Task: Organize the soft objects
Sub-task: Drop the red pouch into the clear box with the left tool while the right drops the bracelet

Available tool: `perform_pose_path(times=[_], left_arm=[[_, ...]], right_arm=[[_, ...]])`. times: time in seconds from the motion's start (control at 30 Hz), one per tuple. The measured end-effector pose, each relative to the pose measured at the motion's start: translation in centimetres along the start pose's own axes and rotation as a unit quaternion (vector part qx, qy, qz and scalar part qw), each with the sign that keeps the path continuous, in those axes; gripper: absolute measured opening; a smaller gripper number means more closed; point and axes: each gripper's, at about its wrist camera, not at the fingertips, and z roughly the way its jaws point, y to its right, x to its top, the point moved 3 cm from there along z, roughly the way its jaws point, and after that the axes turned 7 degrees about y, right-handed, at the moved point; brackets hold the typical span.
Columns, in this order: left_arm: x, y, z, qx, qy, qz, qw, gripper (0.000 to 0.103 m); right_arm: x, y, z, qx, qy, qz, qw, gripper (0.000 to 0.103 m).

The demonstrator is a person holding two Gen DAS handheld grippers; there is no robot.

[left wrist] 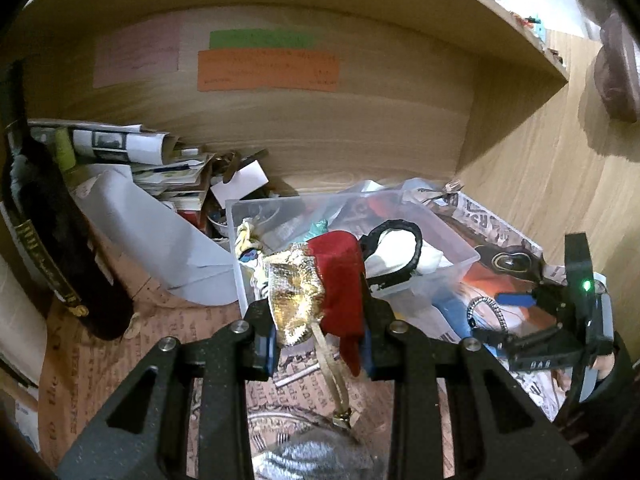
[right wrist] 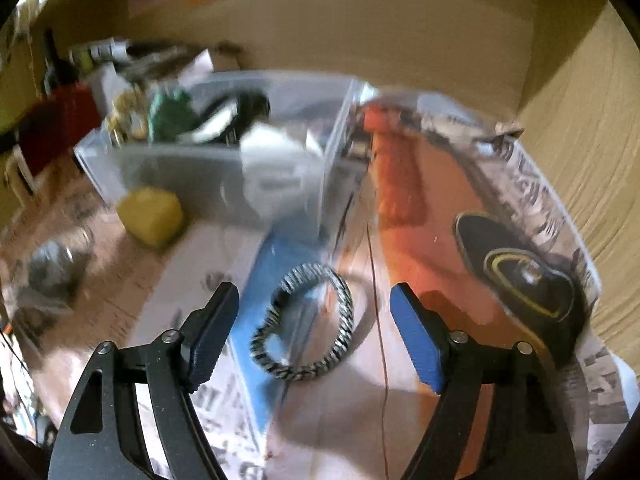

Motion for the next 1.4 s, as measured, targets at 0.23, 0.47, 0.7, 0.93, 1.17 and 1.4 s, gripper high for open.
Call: perform_pose_path(times=[0.23, 0.47, 0.7, 0.93, 1.17, 1.4], left_arm=[[1.8, -0.5, 2.5, 0.014, -0.001, -0.002, 0.9999, 0.031], [2.8, -1.4, 5.6, 0.025, -0.015, -0.008, 0.9995, 0.031], [1.8, -0.7, 9.2, 0.021, -0.062, 0.011, 0.9978, 0.031], [0.8, 0.1, 11.3, 0.023, -0.096, 0.028, 0.9947, 0.037], [0.9, 0.0, 10.9, 0.028, -0.092, 0.032, 0.9949, 0.059], [1.4, -0.3, 9.4, 0.025, -0.073, 0.020, 0.9968, 0.075]], right_arm=[[-0.4, -0.4, 0.1, 0.012, -0.010, -0.007, 1.000, 0.027], [0.9, -0.6, -1.8, 0.014, 0.049, 0.001, 0.999, 0.013], [4.0, -0.6, -4.5, 0.021, 0.121, 0.006, 0.992, 0.013], [7.7, -1.1, -4.1, 0.027, 0.152, 0.000, 0.988, 0.013], [10.6, -2.5, -0.3, 0.048, 0.129, -0.005, 0.991, 0.013], [10.6, -3.2, 3.0, 0.027, 0.087, -0.022, 0.996, 0.026]])
